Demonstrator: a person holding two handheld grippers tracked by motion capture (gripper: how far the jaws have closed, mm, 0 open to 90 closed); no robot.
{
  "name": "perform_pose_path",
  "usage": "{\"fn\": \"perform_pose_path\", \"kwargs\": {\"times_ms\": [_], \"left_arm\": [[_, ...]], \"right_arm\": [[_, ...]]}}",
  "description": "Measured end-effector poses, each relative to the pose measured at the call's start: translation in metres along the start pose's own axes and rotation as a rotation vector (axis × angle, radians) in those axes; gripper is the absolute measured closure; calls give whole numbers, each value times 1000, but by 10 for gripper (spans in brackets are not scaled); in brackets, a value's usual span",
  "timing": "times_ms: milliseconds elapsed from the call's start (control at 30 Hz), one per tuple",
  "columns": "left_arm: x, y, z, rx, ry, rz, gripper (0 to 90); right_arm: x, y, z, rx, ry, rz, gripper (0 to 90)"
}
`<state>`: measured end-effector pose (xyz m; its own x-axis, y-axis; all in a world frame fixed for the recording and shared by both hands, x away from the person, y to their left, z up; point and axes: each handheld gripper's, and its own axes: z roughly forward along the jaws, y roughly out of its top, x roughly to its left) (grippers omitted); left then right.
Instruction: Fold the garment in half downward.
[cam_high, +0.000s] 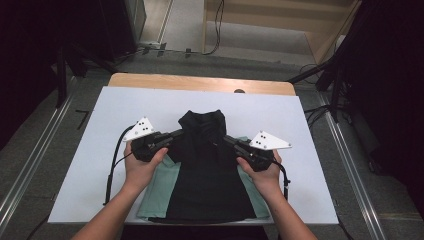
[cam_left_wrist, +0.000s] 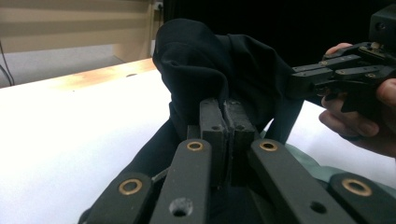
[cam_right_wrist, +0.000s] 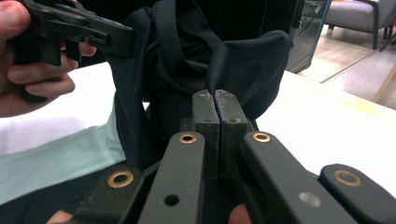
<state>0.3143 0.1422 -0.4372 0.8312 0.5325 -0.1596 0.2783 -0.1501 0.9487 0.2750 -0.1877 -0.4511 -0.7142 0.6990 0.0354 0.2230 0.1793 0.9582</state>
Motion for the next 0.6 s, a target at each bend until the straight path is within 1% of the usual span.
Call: {"fn": "perform_pose_path", "kwargs": {"times_ms": [33,133,233,400,533,600], "left_arm": [[-1,-2,-1,-2,-3,-3,880],[-3,-7,-4,9,-4,-3,880],[-6,-14,-8,24,-9,-8,880],[-14,-26,-11,43,-21,-9,880],[-18,-34,-15,62,-27,-18,880],[-21,-38,-16,79,-31,-9,879]], "right_arm": [[1,-1,-2,1,3,3,871],[2,-6,-7,7,3,-2,871],[3,-11,-13,8,7,5,871],[7,-21,-21,25,16,7,871],[10,-29,-27,39,16,15,871],[11,-33,-29,47,17,17,871]]}}
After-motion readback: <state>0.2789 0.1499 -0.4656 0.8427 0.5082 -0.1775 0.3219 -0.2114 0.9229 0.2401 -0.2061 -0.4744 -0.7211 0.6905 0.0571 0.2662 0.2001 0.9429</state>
